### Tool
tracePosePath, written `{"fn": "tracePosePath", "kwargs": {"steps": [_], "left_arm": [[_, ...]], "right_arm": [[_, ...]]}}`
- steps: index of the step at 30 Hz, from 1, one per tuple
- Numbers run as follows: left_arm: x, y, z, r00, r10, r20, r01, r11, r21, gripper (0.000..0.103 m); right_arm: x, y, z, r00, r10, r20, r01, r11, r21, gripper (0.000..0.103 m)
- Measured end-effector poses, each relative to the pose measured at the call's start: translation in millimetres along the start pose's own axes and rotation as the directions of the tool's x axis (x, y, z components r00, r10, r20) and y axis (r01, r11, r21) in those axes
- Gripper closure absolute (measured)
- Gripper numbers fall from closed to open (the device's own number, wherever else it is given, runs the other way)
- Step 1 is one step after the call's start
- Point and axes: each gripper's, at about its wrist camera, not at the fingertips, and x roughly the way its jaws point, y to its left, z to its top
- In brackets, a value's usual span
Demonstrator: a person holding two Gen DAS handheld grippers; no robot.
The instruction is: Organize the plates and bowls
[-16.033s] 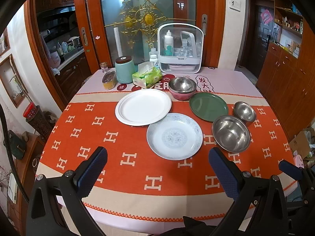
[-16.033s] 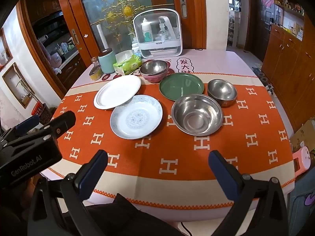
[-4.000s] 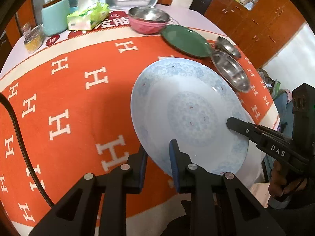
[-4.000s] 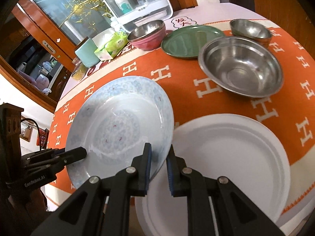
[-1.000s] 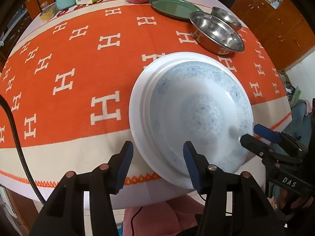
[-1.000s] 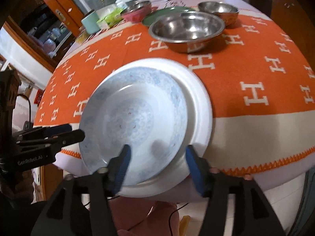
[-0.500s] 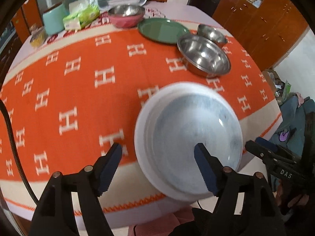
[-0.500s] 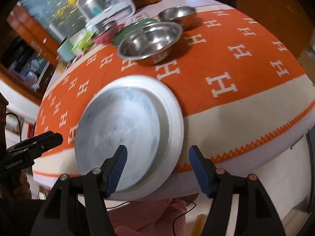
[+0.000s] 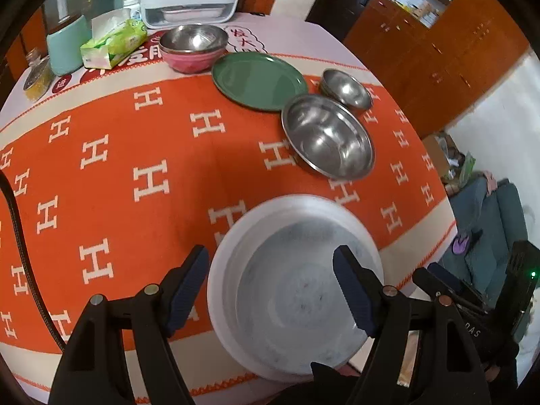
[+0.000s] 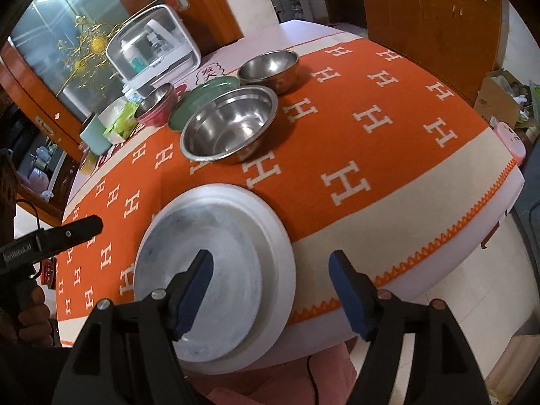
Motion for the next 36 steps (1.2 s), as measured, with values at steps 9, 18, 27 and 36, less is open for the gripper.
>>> {"fn": "tracePosePath", "kwargs": {"steps": [9,18,27,36], "left_arm": [[10,-16,21,0.998,0.046,0.041,-0.039,0.986,-0.164,0.018],[27,-45,41,0.994,0.099,0.046,-0.080,0.946,-0.315,0.017],[45,-55,69,0.990,0.143,0.011,-0.125,0.897,-0.425,0.017],[54,-42,107,0.978,0.210,0.009,-0.179,0.855,-0.488,0.017]], "right_arm": [[17,-25,49,0.997,0.058,-0.044,-0.062,0.992,-0.106,0.032],[31,-54,113,0.981,0.166,-0.095,-0.184,0.955,-0.233,0.032],[49,-61,183,0.956,0.261,-0.133,-0.290,0.907,-0.305,0.032],[72,-43,266,0.929,0.341,-0.145,-0.370,0.876,-0.310,0.032]]}}
